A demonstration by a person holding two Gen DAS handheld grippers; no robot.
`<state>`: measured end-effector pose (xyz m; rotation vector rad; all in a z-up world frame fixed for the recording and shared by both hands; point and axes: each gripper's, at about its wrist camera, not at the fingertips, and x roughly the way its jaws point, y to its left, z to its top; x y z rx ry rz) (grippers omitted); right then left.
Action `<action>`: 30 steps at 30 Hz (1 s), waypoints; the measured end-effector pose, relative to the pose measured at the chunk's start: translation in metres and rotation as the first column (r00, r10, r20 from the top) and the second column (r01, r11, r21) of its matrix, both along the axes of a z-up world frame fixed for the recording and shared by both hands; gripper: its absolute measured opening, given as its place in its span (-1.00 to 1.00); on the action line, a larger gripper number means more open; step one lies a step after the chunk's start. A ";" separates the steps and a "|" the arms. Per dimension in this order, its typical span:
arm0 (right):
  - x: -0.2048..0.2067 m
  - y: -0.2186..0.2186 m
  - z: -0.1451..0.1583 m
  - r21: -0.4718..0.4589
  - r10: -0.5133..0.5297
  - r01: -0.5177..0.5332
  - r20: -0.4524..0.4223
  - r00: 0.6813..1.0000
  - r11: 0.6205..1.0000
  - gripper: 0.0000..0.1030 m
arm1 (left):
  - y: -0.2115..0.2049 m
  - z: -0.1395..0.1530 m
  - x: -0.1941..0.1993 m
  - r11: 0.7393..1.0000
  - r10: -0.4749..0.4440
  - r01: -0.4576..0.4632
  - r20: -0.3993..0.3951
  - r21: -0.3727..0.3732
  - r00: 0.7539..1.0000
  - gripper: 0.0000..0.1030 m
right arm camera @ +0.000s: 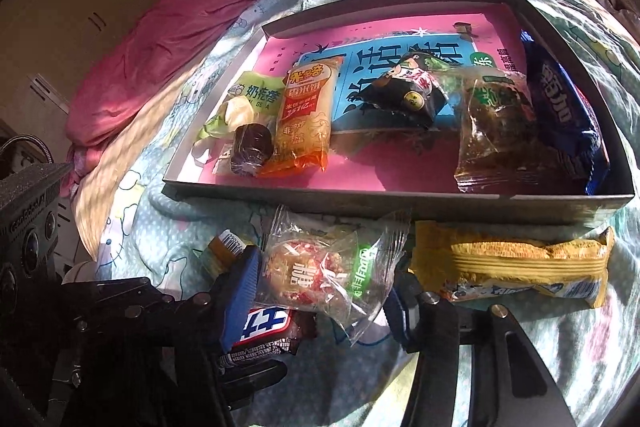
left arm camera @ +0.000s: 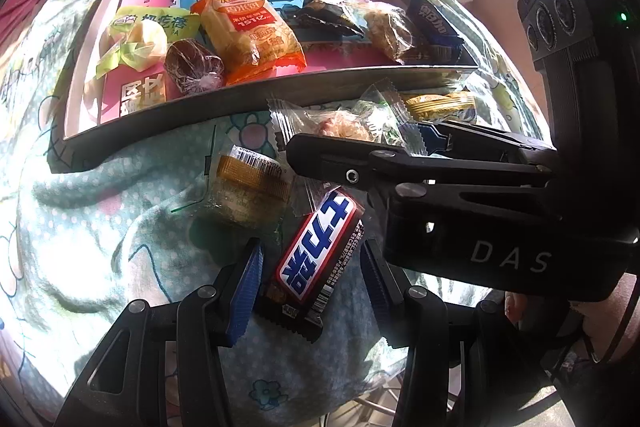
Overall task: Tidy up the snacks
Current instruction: 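Grasp the Snickers bar with the left tool while the right tool grasps the clear red-candy bag, then lift the Snickers bar with the left tool while the right tool carries the candy bag over the tray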
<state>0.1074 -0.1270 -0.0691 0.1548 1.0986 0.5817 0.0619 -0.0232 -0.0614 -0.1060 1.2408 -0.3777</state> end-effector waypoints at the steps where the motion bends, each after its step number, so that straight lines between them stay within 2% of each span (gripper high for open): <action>1: 0.000 -0.002 0.000 0.011 -0.002 0.002 0.001 1.000 1.000 0.04 | 0.000 0.000 0.001 1.000 0.000 0.000 -0.001 -0.001 1.000 -0.01; 5: -0.003 -0.011 0.003 0.034 -0.015 0.015 0.002 1.000 0.999 0.00 | -0.002 -0.001 0.002 1.000 -0.001 0.001 -0.002 0.003 1.000 -0.04; 11: -0.008 -0.030 0.010 0.066 -0.064 0.063 0.003 0.998 0.996 -0.04 | -0.004 0.000 0.005 1.000 0.001 -0.001 0.002 -0.009 1.000 -0.28; 15: -0.008 -0.042 0.016 0.065 -0.099 0.098 0.016 0.995 0.993 -0.04 | -0.004 0.001 0.005 1.000 0.001 -0.001 0.001 -0.022 1.000 -0.32; 17: -0.008 -0.048 0.017 0.083 -0.112 0.111 0.011 0.994 0.990 -0.04 | -0.003 0.003 0.004 0.999 0.005 -0.005 0.005 -0.033 1.000 -0.40; 24: -0.009 -0.056 0.025 0.101 -0.132 0.128 0.031 0.991 0.987 -0.04 | 0.000 0.016 0.002 0.998 0.016 -0.014 0.031 -0.068 0.999 -0.45; 30: -0.010 -0.062 0.035 0.127 -0.159 0.151 0.049 0.986 0.980 -0.04 | 0.011 0.038 0.003 0.994 0.060 -0.052 0.079 -0.096 0.995 -0.45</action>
